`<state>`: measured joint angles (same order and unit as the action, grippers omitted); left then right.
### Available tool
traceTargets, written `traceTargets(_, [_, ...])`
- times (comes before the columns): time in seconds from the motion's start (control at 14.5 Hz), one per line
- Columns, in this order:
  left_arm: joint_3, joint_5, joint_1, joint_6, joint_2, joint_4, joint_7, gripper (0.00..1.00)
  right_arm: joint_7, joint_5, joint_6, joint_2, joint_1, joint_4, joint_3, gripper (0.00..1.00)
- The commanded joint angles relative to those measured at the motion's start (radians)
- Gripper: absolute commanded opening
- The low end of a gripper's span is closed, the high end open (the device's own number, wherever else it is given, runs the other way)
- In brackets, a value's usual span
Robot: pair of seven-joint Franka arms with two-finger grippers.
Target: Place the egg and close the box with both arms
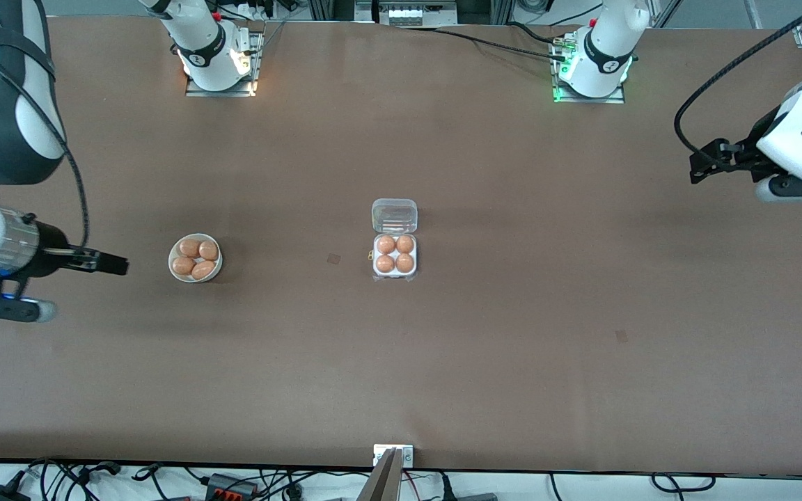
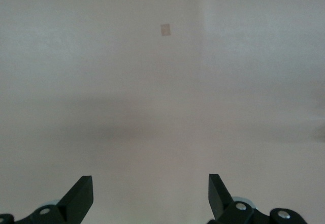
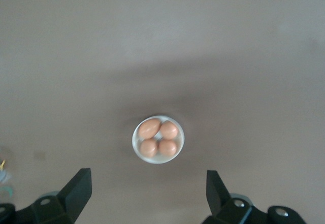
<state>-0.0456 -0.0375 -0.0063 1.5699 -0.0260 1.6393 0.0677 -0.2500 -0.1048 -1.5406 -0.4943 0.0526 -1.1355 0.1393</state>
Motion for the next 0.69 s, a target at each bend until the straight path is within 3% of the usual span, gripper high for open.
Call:
traceTargets(0.0, [-0.002,-0.005,0.003,-0.017,-0.055,-0.061,-0.032,1.00,0.114,-0.001,-0.088,0.118,-0.011,-0.147,-0.091,1.00])
traceTargets(0.07, [-0.002,-0.007,0.000,-0.016,-0.058,-0.064,-0.031,0.90,0.151,0.014,-0.111,0.132,-0.019,-0.167,-0.119,1.00])
traceTargets(0.21, [-0.002,-0.004,-0.003,-0.028,-0.074,-0.078,-0.031,0.51,0.190,0.054,-0.116,0.152,-0.061,-0.174,-0.199,1.00])
traceTargets(0.28, [-0.002,0.004,-0.004,-0.042,-0.075,-0.081,-0.029,0.38,0.205,0.063,-0.115,0.158,-0.092,-0.176,-0.242,1.00])
traceTargets(0.41, [-0.005,-0.001,-0.014,-0.085,-0.077,-0.088,-0.023,0.07,0.225,0.085,-0.104,0.172,-0.070,-0.174,-0.242,1.00])
traceTargets(0.62, [-0.008,-0.010,-0.054,-0.116,-0.089,-0.099,-0.003,0.01,0.224,0.085,-0.092,0.192,0.016,-0.174,-0.146,1.00])
